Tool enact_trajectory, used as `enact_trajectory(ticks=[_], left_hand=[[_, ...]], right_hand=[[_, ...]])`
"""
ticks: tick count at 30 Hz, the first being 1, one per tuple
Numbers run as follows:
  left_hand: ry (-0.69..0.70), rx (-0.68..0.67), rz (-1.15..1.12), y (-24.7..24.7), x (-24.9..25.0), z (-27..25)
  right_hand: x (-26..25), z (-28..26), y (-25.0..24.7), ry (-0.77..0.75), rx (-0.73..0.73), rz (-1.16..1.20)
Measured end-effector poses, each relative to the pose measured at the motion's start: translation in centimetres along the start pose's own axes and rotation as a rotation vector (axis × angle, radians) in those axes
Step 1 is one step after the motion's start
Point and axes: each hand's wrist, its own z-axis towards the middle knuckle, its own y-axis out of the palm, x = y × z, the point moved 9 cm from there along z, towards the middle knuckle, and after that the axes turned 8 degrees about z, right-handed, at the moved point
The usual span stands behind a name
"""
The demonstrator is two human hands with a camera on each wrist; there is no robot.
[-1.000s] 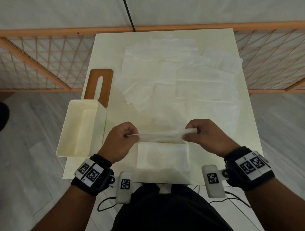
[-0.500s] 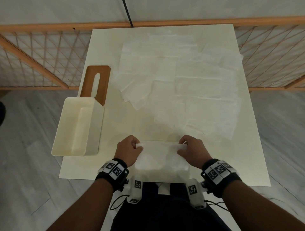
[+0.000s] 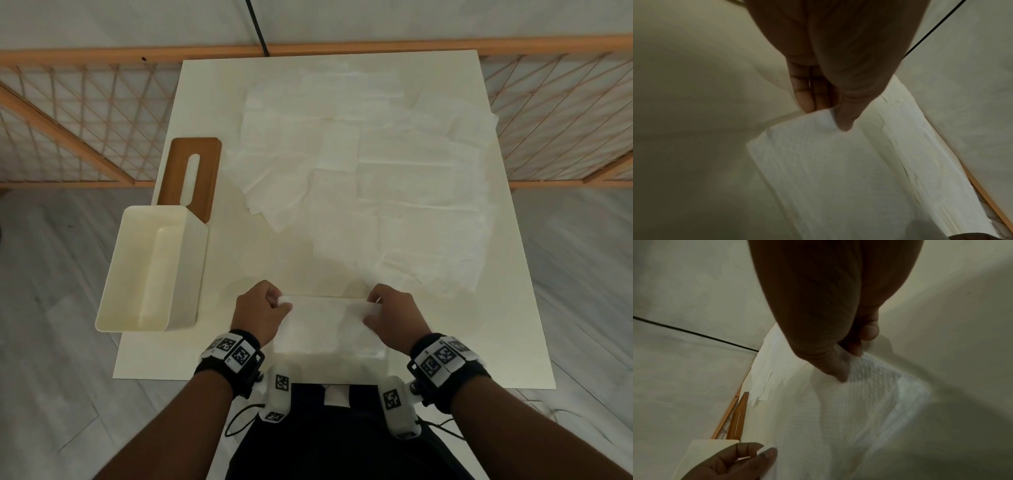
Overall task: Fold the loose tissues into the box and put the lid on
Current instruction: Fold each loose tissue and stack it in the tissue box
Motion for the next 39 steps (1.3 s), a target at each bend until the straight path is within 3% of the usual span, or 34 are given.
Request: enact_trajectory(ticks=[4, 7, 11, 20, 25, 30, 33, 37, 39], left_hand=[[-0.03, 0.027, -0.043, -0.5, -0.5, 0.1], [-0.033, 0.055, -0.051, -1.4, -0.5, 0.1], [-0.021, 0.074, -0.032, -2.2, 0.3, 0.0], [0.034, 0.08, 0.022, -3.6, 3.2, 0.3], [0.062, 0.096, -0.006, -4.8, 4.5, 0.7], [0.12, 0.055, -0.118, -5.0, 7.9, 1.1], [0.251, 0.032, -0.187, -5.6, 11.9, 1.1], [0.521, 0.042, -0.21, -8.4, 18.6, 0.5], [0.648, -0.005, -0.131, -9.1, 21.7, -0.1]], right_hand=[[-1.6, 0.8, -1.9, -0.104, 0.071, -0.02], [-3.7, 3.8, -6.5, -0.216, 0.233, -0.056], [-6.4, 8.9, -11.9, -0.232, 0.353, -0.236], [-8.1, 15.7, -12.4, -0.175, 0.219, -0.6], [-9.3, 14.8, -14.3, -0.242, 0.346, -0.453], [-11.6, 10.1, -18.0, -0.381, 0.445, -0.131], [-14.6, 6.4, -18.8, -0.503, 0.333, -0.052], [-17.4, 2.0, -17.2, -0.437, -0.144, -0.106], [-18.3, 0.2, -16.7, -0.42, -0.294, -0.016]])
